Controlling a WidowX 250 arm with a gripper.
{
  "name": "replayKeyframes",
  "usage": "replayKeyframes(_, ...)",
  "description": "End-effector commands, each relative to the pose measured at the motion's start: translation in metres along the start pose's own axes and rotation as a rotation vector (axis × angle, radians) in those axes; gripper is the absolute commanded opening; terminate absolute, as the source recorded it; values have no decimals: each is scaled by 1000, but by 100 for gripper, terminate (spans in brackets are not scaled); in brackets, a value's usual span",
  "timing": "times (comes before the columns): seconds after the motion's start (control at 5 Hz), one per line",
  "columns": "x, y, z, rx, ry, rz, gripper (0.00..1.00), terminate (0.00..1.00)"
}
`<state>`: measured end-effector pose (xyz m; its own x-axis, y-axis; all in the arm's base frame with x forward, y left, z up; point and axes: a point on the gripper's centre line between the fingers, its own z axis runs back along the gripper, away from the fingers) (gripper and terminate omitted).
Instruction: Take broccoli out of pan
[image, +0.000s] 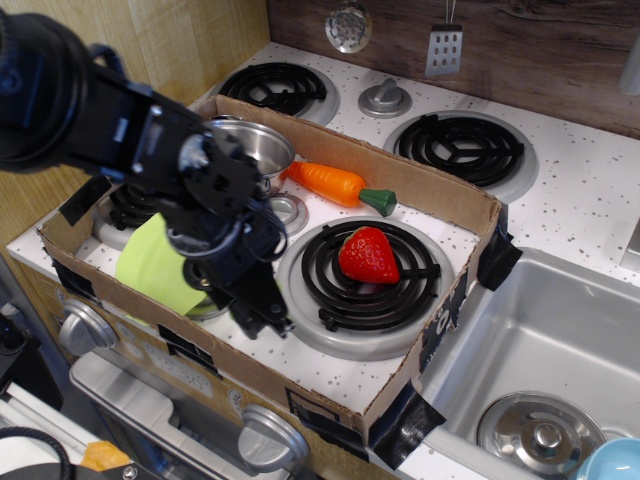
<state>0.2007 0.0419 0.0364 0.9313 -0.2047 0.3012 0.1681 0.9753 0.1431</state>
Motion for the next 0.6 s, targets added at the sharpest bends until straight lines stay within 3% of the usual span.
replayKeyframes(0.0,30,12,23,4,19,-25,100,0)
replayKeyframes(0.2,48,20,40,13,34,-34,100,0)
replayKeyframes(0.4,72,34,51,24,67,-103,100,100)
